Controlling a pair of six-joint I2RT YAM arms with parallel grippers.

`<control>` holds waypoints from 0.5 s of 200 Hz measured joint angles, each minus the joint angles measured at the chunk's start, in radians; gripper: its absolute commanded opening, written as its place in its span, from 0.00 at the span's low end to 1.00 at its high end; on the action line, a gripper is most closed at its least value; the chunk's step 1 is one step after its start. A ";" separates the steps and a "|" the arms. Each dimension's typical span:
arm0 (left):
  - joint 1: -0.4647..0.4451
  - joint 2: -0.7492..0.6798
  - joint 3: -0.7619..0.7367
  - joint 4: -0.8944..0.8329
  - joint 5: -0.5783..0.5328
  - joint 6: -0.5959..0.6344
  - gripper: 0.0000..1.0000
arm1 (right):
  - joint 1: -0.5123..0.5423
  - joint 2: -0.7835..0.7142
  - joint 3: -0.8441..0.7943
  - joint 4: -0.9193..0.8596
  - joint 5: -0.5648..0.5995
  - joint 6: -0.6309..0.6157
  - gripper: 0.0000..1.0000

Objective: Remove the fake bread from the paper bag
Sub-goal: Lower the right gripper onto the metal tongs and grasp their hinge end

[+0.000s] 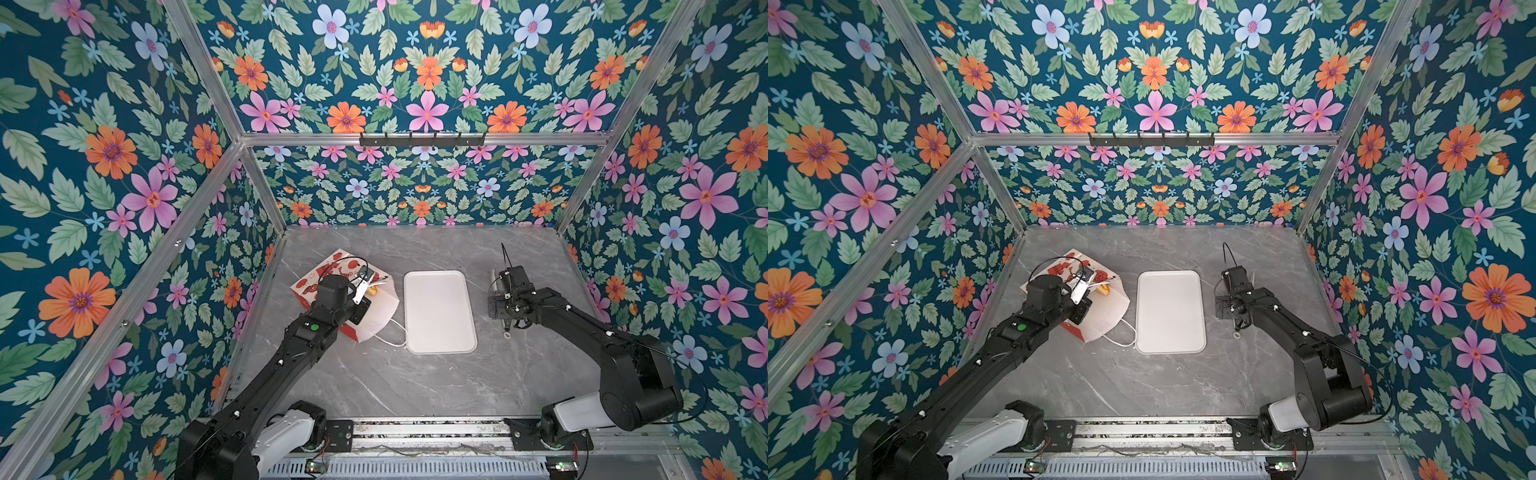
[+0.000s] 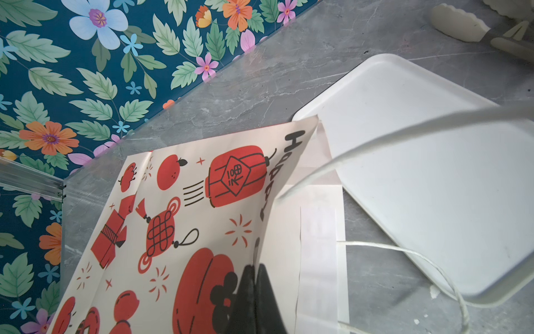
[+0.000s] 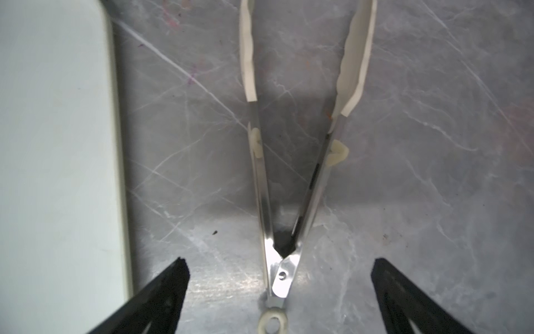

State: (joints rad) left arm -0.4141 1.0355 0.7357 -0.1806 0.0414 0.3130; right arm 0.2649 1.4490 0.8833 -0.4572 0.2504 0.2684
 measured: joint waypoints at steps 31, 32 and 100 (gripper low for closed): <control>0.000 0.002 0.000 0.000 0.000 0.000 0.00 | -0.013 0.048 0.004 -0.011 -0.009 0.058 0.90; 0.000 0.002 0.000 0.000 0.000 0.000 0.00 | -0.013 0.050 0.005 -0.011 -0.009 0.060 0.90; 0.000 -0.004 0.000 -0.001 -0.005 0.000 0.00 | -0.094 0.161 0.077 -0.026 -0.086 0.122 0.75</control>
State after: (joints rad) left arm -0.4141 1.0317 0.7357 -0.1814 0.0360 0.3130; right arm 0.1707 1.6096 0.9607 -0.4828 0.1642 0.3904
